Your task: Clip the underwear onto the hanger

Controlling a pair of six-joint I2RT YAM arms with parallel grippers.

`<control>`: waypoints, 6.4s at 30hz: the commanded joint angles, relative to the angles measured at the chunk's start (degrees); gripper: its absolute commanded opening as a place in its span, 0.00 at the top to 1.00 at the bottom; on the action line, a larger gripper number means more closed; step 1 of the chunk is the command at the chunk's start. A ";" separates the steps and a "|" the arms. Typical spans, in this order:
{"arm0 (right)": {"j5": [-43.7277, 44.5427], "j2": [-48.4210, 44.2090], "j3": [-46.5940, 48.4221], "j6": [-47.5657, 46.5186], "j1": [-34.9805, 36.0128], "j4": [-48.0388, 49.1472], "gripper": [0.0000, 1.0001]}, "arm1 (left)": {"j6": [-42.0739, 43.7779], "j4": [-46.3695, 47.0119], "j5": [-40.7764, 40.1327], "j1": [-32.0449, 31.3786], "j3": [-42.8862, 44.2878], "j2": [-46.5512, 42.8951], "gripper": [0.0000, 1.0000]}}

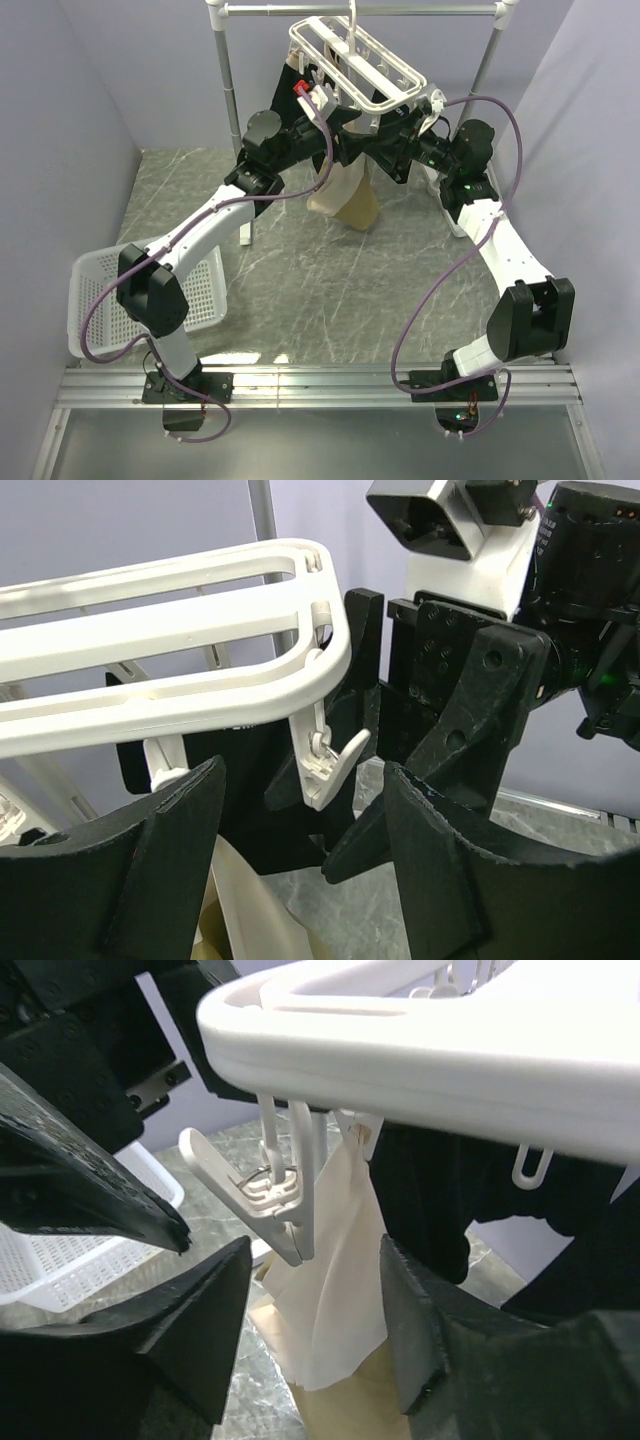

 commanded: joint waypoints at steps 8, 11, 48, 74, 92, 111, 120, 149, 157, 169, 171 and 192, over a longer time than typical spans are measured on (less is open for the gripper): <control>-0.97 -0.11 3.48 1.77 0.50 6.52 0.47 | -1.33 4.51 3.52 0.81 4.16 1.46 0.30; -0.97 -0.20 3.66 1.59 0.50 6.61 0.50 | -1.77 5.05 4.05 0.81 4.86 2.33 0.31; -10.55 3.58 9.72 6.95 -0.38 1.34 0.87 | -11.79 12.78 14.60 1.60 7.68 5.85 0.66; 7.55 -6.87 0.76 -2.96 1.11 -2.26 0.43 | -11.18 10.06 -10.44 -3.92 3.64 3.13 1.00; 22.58 -8.81 -0.21 -17.21 5.86 -4.81 0.74 | -10.56 4.96 -19.59 -6.92 4.42 2.51 1.00; 7.03 -5.03 3.92 -3.69 -0.03 -4.20 1.00 | -20.23 4.17 -10.45 -1.91 5.12 0.05 0.37; 3.16 -4.68 4.10 -0.87 -0.03 -3.41 1.00 | -26.38 4.78 -6.41 -0.60 7.41 2.16 0.28; 2.54 -5.12 3.57 -2.01 -0.03 -4.29 1.00 | -31.48 4.34 -3.42 -1.21 7.24 4.09 0.45; 2.10 -5.47 3.40 -2.98 0.23 -5.16 1.00 | -31.22 3.56 -3.42 -1.30 10.05 5.76 0.49; 2.72 -6.00 3.05 -2.98 0.32 -5.17 1.00 | -32.71 2.41 -2.72 -1.38 10.93 6.64 0.52; 2.89 -6.00 3.13 -2.98 0.32 -5.34 1.00 | -32.97 2.59 -2.19 -1.47 10.67 6.65 0.48; 6.75 -8.10 1.91 -6.05 -0.11 -10.26 0.38 | -31.66 1.97 -3.85 -1.56 11.19 6.47 1.00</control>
